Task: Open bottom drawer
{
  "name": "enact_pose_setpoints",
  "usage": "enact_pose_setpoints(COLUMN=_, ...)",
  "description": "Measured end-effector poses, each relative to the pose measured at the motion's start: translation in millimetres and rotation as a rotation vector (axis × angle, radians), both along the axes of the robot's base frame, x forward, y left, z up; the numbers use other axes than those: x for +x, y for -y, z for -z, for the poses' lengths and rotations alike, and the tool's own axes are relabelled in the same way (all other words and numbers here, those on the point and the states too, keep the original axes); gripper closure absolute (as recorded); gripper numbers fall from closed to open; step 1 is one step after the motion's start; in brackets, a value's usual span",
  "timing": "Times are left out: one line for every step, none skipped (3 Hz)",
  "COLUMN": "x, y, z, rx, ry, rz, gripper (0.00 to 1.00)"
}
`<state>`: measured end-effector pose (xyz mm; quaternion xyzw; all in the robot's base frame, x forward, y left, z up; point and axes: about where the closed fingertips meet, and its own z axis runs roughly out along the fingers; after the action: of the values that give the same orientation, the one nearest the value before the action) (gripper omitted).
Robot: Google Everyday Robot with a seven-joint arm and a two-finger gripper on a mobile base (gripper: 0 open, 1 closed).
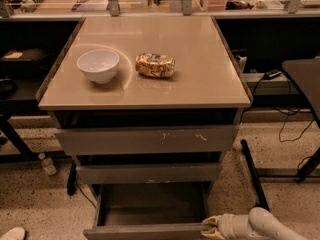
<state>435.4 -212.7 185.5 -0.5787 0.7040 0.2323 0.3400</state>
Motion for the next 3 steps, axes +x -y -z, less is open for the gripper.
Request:
enact_pose_setpoints(x=-15.6, y=4.2, z=6.6, rx=0.021, ry=-0.012, rz=-0.010, gripper=0.61)
enact_pose_setpoints(x=-15.8, y=3.4, z=2.6, rx=0.021, ry=-0.012, rz=-0.010, gripper=0.84)
enact_pose_setpoints(x=-35.1, y=3.5, z=6.9, rx=0.025, ry=-0.031, rz=-0.026, gripper=1.00)
